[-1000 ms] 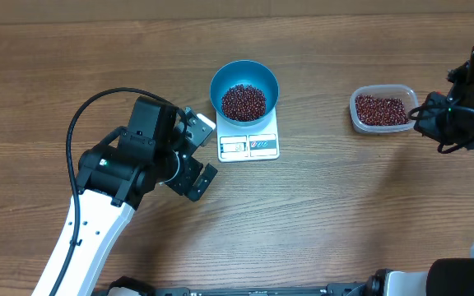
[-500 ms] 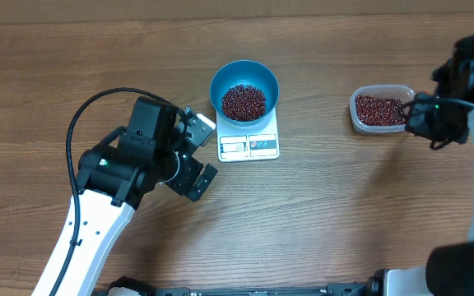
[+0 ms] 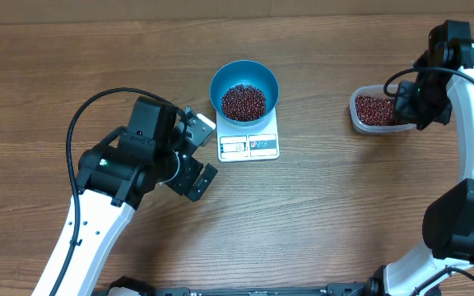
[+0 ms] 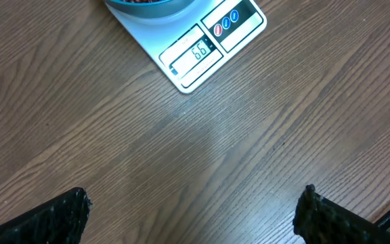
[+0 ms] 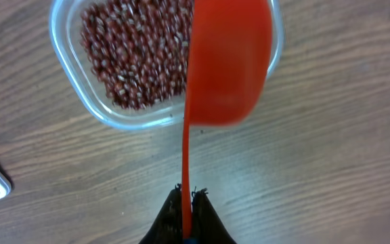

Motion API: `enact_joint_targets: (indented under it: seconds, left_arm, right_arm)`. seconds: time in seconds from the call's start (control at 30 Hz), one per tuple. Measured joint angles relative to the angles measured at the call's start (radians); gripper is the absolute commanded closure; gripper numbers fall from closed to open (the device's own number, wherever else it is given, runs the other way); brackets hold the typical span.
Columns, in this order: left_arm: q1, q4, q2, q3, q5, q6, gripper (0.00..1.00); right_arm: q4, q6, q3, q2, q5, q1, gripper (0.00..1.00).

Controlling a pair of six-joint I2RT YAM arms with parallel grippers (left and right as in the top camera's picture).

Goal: Scoop item into bowl and weigh 150g on scale

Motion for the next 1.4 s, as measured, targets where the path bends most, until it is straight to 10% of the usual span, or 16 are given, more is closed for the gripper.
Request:
enact_joint_targets:
  seconds: [1.4]
  left_arm:
    - [0.000,0.000,0.000,0.000,0.000,0.000,0.00]
  right_arm:
    - [0.064,-0.152,0.011,0.236,-0.104,-0.002,0.96]
